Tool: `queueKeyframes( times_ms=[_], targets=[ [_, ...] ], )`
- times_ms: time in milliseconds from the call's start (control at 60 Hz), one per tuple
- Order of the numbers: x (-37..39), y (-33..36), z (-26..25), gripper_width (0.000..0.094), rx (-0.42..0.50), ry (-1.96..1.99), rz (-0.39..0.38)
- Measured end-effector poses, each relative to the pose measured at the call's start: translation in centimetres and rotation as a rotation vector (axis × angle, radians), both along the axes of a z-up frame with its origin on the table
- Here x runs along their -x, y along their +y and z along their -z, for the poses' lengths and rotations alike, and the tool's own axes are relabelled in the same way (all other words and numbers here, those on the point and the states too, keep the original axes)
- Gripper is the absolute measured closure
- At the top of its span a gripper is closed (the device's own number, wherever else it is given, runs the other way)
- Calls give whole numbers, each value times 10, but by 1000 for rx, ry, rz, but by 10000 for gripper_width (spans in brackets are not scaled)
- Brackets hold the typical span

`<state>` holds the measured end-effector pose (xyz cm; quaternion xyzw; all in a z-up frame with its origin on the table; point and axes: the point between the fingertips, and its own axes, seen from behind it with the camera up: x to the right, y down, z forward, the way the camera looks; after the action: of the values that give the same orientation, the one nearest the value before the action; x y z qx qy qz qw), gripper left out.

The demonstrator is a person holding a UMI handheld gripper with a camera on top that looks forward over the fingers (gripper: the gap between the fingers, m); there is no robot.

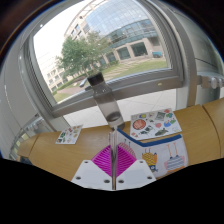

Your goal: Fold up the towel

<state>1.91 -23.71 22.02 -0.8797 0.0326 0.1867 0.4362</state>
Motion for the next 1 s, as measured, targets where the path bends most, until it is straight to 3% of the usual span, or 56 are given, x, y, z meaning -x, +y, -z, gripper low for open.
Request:
queueKeyframes(
  times_ms=[117,267,317,367,400,483,550,633,867,1000],
  targets=[
    [-92,-6,-38,911,-34,37,85],
    [-258,-8,25,912,47,-117,291],
    [-281,-24,51,908,87,-195,356],
    [-329,-28,69,856,111,-259,395],
    [-334,-36,71,771,114,-280,407],
    [-352,-43,67,717,93,-264,405],
    [-361,-45,46,599,42,-240,405],
    [-368,-48,12,560,-30,-269,375],
    [-335,-72,-86,101,-235,-250,291],
    [-310,-87,-90,81,-291,-259,253]
  ],
)
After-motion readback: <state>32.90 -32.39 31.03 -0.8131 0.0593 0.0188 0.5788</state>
